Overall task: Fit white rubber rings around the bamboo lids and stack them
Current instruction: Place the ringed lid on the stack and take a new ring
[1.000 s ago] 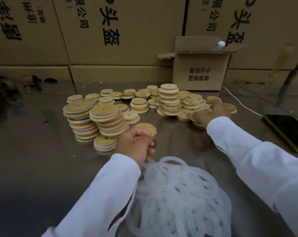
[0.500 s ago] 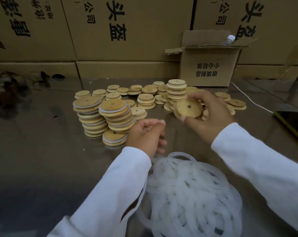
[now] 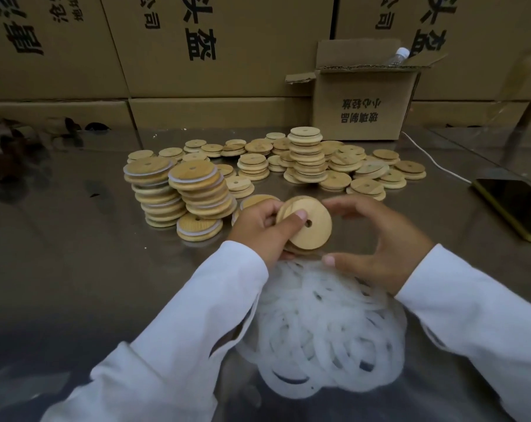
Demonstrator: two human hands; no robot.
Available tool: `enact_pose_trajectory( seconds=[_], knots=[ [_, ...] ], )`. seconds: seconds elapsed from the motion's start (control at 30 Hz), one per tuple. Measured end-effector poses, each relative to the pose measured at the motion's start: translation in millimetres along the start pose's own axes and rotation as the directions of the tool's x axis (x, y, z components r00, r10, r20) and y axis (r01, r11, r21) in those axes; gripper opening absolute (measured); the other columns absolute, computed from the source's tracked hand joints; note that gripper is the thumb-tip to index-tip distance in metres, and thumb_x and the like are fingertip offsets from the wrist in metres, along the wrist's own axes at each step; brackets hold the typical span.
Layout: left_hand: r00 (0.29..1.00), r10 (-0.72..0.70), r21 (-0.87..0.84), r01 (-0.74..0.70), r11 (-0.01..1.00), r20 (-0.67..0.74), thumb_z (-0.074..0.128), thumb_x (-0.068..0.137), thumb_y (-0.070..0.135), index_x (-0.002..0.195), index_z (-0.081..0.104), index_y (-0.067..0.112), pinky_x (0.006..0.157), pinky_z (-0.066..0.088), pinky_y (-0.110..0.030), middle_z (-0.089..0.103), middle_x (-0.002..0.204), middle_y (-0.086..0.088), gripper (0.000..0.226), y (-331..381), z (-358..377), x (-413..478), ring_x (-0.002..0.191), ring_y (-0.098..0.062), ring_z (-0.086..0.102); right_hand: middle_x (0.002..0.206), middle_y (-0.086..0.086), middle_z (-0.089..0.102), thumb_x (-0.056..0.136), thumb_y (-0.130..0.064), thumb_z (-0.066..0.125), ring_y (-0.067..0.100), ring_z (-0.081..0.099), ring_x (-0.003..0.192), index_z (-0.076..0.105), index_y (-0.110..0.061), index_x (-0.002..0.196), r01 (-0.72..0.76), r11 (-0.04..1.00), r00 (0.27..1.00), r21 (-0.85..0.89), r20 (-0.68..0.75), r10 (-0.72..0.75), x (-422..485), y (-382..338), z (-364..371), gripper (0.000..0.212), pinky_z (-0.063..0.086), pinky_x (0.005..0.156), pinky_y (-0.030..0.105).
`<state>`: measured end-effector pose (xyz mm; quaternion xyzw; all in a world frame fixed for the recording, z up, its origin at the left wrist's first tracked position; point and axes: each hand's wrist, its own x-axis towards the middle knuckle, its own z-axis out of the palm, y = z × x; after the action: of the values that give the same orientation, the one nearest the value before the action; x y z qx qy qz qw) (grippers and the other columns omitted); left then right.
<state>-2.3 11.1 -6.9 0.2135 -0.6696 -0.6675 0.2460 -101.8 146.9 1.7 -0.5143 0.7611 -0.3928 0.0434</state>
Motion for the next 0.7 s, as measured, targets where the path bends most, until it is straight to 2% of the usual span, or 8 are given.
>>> enact_pose_trajectory(
  seconds=[0.1, 0.17, 0.23, 0.3, 0.37, 0.53, 0.7],
  knots=[
    [1.000, 0.015, -0.001, -0.015, 1.000, -0.011, 0.060, 0.087, 0.019, 0.082, 0.061, 0.019, 0.051, 0.054, -0.021, 0.066, 0.079, 0.000, 0.006, -0.5, -0.9, 1.7, 0.075, -0.017, 0.064, 0.103, -0.013, 0.059, 0.067, -0.023, 0.078, 0.002, 0.053, 0.100, 0.052, -0.040, 0.098, -0.093, 0.995, 0.991, -0.047, 0.093, 0.097, 2.0, 15.3, -11.4, 0.045, 0.042, 0.087, 0.016],
    [1.000, 0.016, -0.010, -0.017, 1.000, -0.009, 0.060, 0.087, 0.019, 0.082, 0.062, 0.018, 0.055, 0.056, -0.023, 0.067, 0.080, 0.000, 0.006, -0.6, -2.4, 2.3, 0.079, -0.019, 0.065, 0.094, -0.015, 0.060, 0.071, -0.023, 0.075, 0.000, 0.054, 0.092, 0.059, -0.037, 0.086, -0.122, 0.988, 0.972, -0.090, 0.189, 0.138, 3.5, 23.2, -14.8, 0.026, 0.040, 0.077, 0.010],
    [1.000, 0.008, -0.031, -0.009, 0.999, -0.005, 0.058, 0.088, 0.015, 0.081, 0.061, 0.017, 0.062, 0.058, -0.027, 0.067, 0.083, -0.002, 0.007, -2.2, -2.5, 2.0, 0.086, -0.022, 0.065, 0.090, -0.010, 0.060, 0.073, -0.023, 0.074, 0.001, 0.055, 0.087, 0.066, -0.035, 0.076, -0.123, 0.989, 0.962, -0.082, 0.235, 0.139, 3.7, 27.8, -15.1, 0.015, 0.040, 0.075, 0.013],
    [1.000, -0.011, -0.052, 0.010, 0.999, -0.023, 0.056, 0.089, 0.012, 0.081, 0.058, 0.015, 0.068, 0.058, -0.033, 0.065, 0.090, -0.007, 0.009, -4.5, -1.4, 1.7, 0.094, -0.027, 0.063, 0.090, -0.006, 0.060, 0.072, -0.022, 0.074, 0.003, 0.057, 0.085, 0.070, -0.032, 0.071, -0.118, 0.992, 0.964, -0.046, 0.236, 0.125, 3.6, 30.1, -14.8, 0.011, 0.042, 0.078, 0.018],
    [0.999, -0.034, -0.070, 0.032, 0.997, -0.037, 0.054, 0.090, 0.012, 0.083, 0.056, 0.013, 0.066, 0.059, -0.034, 0.060, 0.098, -0.011, 0.008, -5.1, -0.3, 1.8, 0.098, -0.030, 0.060, 0.090, -0.006, 0.061, 0.071, -0.020, 0.076, 0.006, 0.058, 0.086, 0.072, -0.031, 0.071, -0.110, 0.994, 0.966, -0.014, 0.236, 0.110, 4.1, 30.6, -14.8, 0.011, 0.044, 0.084, 0.023],
    [0.997, -0.077, -0.130, 0.076, 0.989, 0.000, 0.054, 0.090, 0.014, 0.087, 0.056, 0.012, 0.056, 0.059, -0.032, 0.057, 0.106, -0.015, 0.005, -4.0, 0.2, 1.3, 0.099, -0.035, 0.059, 0.091, -0.006, 0.060, 0.071, -0.018, 0.076, 0.005, 0.058, 0.086, 0.070, -0.036, 0.070, -0.074, 0.997, 0.963, 0.013, 0.261, 0.068, 4.5, 29.8, -15.0, 0.020, 0.044, 0.083, 0.017],
    [0.994, -0.103, -0.173, 0.105, 0.979, 0.021, 0.055, 0.089, 0.015, 0.087, 0.059, 0.014, 0.057, 0.059, -0.034, 0.059, 0.106, -0.016, 0.004, -3.0, -0.5, 1.2, 0.098, -0.037, 0.062, 0.090, -0.007, 0.059, 0.069, -0.020, 0.077, 0.006, 0.057, 0.086, 0.068, -0.035, 0.067, -0.051, 0.999, 0.962, -0.018, 0.266, 0.054, 5.2, 30.6, -13.7, 0.018, 0.044, 0.086, 0.022]
  ],
)
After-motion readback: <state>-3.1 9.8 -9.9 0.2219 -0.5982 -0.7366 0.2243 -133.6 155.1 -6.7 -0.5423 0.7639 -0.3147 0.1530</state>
